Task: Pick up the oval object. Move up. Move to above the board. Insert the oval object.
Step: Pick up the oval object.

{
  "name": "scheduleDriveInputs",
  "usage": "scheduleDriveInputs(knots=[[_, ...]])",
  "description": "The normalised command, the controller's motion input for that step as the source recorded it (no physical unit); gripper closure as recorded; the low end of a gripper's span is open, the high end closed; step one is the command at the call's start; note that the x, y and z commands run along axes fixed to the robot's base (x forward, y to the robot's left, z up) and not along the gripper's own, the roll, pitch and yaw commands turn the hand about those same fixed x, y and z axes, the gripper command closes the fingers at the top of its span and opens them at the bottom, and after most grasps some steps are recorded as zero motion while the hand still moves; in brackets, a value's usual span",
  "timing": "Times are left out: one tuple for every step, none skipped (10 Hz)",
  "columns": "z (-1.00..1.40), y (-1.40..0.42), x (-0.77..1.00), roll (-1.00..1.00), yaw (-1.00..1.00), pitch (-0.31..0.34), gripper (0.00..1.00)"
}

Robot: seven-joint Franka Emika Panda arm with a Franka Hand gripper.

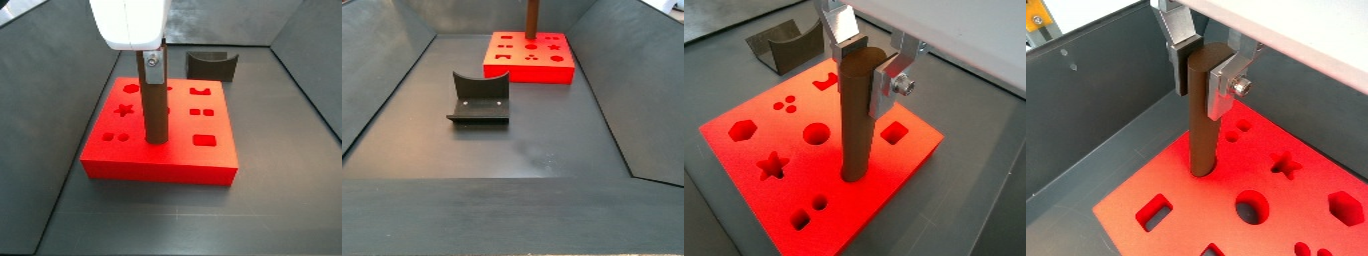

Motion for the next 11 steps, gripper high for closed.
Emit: scheduleDriveInputs(knots=[[0.00,0.02,0.00,0.00,0.00,0.000,1.00],[-0.01,0.15,0.06,0.00,-0.23,0.000,1.00],[-0.04,0.19,0.03,0.00,-0.16,0.019,1.00],[0.00,0.10,0.02,0.00,-0.07,0.013,1.00],[-0.02,0.00,0.00,0.01,0.00,0.000,1.00],[-0.32,0.00,0.00,0.12,0.00,-0.019,1.00],[-0.51,0.00,0.00,0.02,0.00,-0.223,1.00],[-0.49,0.00,0.00,-0.01,0.00,-0.310,1.00],[-0.44,0.00,0.00,-0.03,0.00,-0.284,1.00],[-0.35,0.00,0.00,0.00,0.00,-0.207,1.00],[-0.29,0.00,0.00,0.00,0.00,-0.121,1.00]])
